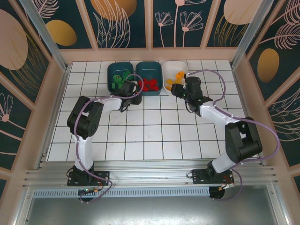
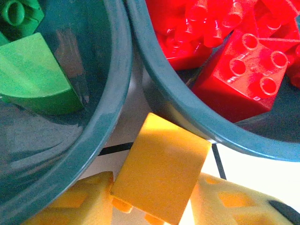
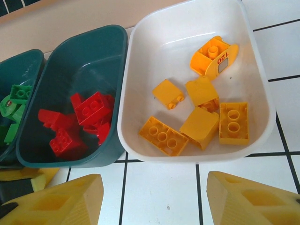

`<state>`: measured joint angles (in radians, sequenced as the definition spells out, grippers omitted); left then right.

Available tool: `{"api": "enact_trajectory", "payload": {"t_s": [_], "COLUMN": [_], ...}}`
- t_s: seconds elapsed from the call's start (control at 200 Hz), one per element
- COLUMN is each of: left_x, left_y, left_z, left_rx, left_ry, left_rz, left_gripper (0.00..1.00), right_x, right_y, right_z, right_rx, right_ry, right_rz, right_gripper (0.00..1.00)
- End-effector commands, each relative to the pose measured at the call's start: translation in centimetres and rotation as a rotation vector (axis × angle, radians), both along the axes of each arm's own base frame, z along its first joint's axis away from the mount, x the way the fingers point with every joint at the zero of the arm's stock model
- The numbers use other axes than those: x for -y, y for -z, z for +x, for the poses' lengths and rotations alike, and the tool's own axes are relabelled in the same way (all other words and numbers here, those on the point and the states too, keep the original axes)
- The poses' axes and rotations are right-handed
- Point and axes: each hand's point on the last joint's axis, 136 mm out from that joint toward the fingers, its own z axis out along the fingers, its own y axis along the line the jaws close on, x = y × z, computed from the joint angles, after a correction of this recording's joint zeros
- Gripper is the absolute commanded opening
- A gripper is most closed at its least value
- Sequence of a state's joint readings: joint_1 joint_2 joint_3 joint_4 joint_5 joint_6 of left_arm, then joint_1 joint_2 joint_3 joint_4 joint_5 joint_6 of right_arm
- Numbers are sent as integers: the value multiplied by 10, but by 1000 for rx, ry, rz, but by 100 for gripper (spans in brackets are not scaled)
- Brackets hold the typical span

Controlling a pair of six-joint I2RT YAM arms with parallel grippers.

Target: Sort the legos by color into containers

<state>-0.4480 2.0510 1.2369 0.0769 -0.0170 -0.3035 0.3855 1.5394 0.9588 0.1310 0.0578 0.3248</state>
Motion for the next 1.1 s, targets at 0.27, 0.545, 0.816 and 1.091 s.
{"api": "enact_trajectory", "payload": {"t_s": [0.27,0.545,0.816,1.091], "left_x": [1,22,104,178], "left_y": [-22,-44,-93,-106], "left_z": [-12,-41,-40,25], "left_rx": [41,39,83,69], "left_ry": [26,94,246,341], "left_rz": [-24,-74,-203,-324], "left_gripper": [32,30,29,29], "right_x": [-3,-1,13,32], "right_y": [-22,-19,-8,-14], "right_z": [-3,-4,-8,-34], "right_rx": [63,63,43,54], "right_ry": [2,7,57,104], "right_rz": [40,37,40,39], "right_gripper": [60,60,60,60]}}
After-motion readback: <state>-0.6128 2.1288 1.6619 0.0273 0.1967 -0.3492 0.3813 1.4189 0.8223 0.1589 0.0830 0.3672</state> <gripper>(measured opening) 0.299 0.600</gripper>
